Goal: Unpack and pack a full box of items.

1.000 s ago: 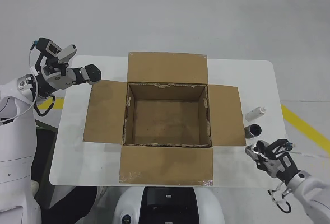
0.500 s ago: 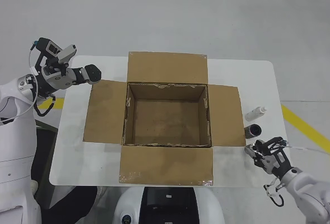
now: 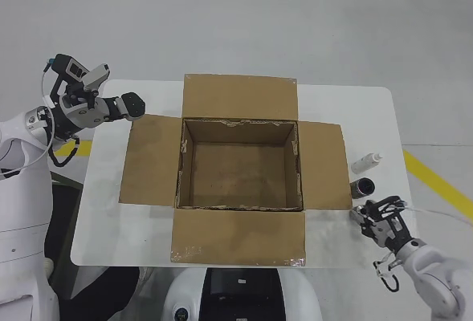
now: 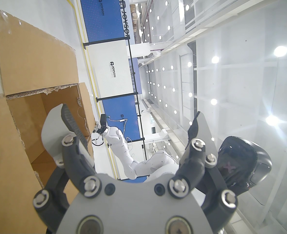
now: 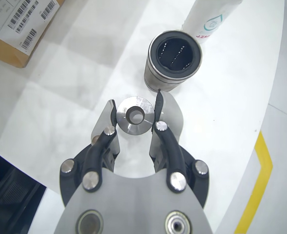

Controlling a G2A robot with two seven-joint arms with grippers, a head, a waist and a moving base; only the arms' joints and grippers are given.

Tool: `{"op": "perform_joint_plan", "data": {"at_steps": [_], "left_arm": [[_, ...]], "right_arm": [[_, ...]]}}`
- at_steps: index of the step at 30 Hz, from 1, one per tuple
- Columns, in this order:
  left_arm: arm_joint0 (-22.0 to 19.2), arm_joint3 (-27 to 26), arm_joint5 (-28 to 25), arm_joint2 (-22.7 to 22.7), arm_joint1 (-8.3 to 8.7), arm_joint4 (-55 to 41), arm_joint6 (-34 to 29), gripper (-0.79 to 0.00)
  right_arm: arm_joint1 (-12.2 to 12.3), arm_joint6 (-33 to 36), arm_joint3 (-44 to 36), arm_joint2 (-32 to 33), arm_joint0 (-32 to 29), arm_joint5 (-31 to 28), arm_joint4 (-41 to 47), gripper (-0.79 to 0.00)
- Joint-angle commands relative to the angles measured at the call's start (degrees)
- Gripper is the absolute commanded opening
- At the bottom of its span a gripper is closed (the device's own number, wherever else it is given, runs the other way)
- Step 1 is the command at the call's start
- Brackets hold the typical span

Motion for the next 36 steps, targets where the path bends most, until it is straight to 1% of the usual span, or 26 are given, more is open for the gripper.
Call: {"op": "perform_joint_plan", "data": {"at_steps": [1,4,7,8,9,10,12,15,19,22,23,25,28,33,35,36], "left_arm": [[0.0,0.0,0.0,0.0,0.0,0.0,0.0,0.0],[0.0,0.0,0.0,0.0,0.0,0.0,0.0,0.0],[0.0,0.0,0.0,0.0,0.0,0.0,0.0,0.0],[0.0,0.0,0.0,0.0,0.0,0.0,0.0,0.0],[0.0,0.0,0.0,0.0,0.0,0.0,0.0,0.0],[0.0,0.0,0.0,0.0,0.0,0.0,0.0,0.0],[0.0,0.0,0.0,0.0,0.0,0.0,0.0,0.0],[0.0,0.0,0.0,0.0,0.0,0.0,0.0,0.0],[0.0,0.0,0.0,0.0,0.0,0.0,0.0,0.0],[0.0,0.0,0.0,0.0,0.0,0.0,0.0,0.0],[0.0,0.0,0.0,0.0,0.0,0.0,0.0,0.0],[0.0,0.0,0.0,0.0,0.0,0.0,0.0,0.0],[0.0,0.0,0.0,0.0,0.0,0.0,0.0,0.0],[0.0,0.0,0.0,0.0,0.0,0.0,0.0,0.0],[0.0,0.0,0.0,0.0,0.0,0.0,0.0,0.0],[0.0,0.0,0.0,0.0,0.0,0.0,0.0,0.0]], "right_arm": [[-0.02,-0.17,0.49,-0.35,0.24,0.3,-0.04,-0.65],[-0.05,-0.37,0.93,-0.77,0.54,0.7,0.08,-0.563],[-0.05,-0.47,1.09,-0.97,0.59,0.82,0.22,-0.428],[-0.04,-0.5,1.09,-0.99,0.56,0.84,0.21,-0.4],[-0.04,-0.51,1.08,-0.99,0.48,0.85,0.22,-0.332],[-0.03,-0.51,1.05,-0.92,0.38,0.87,0.3,-0.289],[-0.02,-0.68,0.5,-0.46,-0.15,0.87,0.76,-0.219],[-0.01,-0.97,-1.42,1.04,-2.01,0.99,1.69,-0.172],[-0.03,-1.22,-4.46,3.45,-5.26,0.97,2.97,-0.148],[-0.02,-0.54,-5.56,4.46,-6.87,0.58,3.62,-0.157],[-0.01,-0.26,-5.61,4.54,-7.0,0.52,3.63,-0.169],[0.02,0.88,-4.78,4.08,-6.66,0.2,4.12,-0.163],[0.1,2.0,-3.17,3.01,-4.78,-0.1,4.56,-0.175],[0.25,3.38,-1.06,1.43,-1.51,-0.55,4.57,-0.215],[0.31,3.76,-0.49,1.05,-0.53,-0.71,4.58,-0.262],[0.33,3.87,-0.22,0.85,-0.12,-0.84,4.62,-0.305]]}}
